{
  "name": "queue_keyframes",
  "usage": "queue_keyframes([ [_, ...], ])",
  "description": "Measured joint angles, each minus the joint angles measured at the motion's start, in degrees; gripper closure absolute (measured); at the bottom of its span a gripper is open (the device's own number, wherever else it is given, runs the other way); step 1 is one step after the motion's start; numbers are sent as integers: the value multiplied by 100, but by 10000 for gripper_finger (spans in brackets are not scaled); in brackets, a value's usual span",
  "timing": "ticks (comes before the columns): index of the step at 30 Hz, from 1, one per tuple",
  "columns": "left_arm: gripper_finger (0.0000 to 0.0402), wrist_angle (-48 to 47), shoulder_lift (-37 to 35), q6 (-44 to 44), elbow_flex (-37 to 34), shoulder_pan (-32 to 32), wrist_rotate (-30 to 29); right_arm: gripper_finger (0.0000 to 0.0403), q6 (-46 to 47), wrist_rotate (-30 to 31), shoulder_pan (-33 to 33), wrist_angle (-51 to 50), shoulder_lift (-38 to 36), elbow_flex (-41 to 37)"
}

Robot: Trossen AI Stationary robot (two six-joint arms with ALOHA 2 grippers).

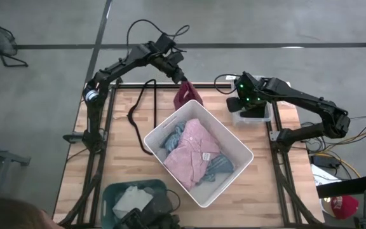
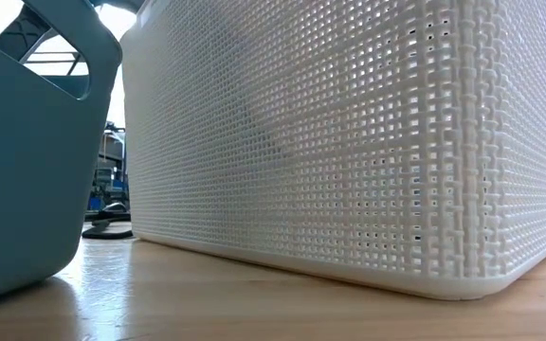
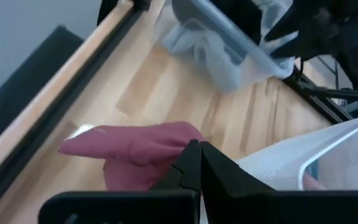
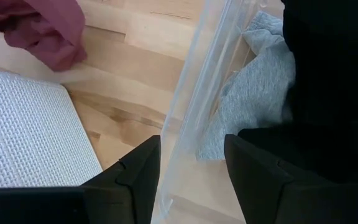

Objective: Pick & Place Cloths
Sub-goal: Put the red shorts into the transparent bin

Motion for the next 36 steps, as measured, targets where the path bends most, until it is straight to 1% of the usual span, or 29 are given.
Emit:
queue_keyframes([
  [3, 401, 36, 0, -7, 147, 0, -2, 231, 0, 0, -1, -1, 2, 0],
  [9, 401, 189, 0, -39, 379, 4, 0, 219, 0, 8, 1, 89, 2, 0],
  [14, 401, 551, 0, -213, 598, 10, 21, 210, -62, 92, 1, 372, 2, 0],
  [19, 401, 1152, 0, -505, 973, -7, 88, 203, -123, 160, 3, 736, -21, 0],
  [24, 401, 2086, 0, -1330, 1083, -2, 202, 197, -299, 159, 3, 1302, -234, 0],
  [28, 401, 2870, 0, -2141, 1081, -41, 349, 194, -762, 162, 4, 1969, -535, 0],
  [31, 401, 3200, 0, -2672, 1080, -82, 347, 191, -1071, 164, 3, 2508, -706, 0],
  [36, 401, 3534, 0, -3110, 1073, -256, 506, 180, -1546, 166, 1, 3783, -808, 0],
])
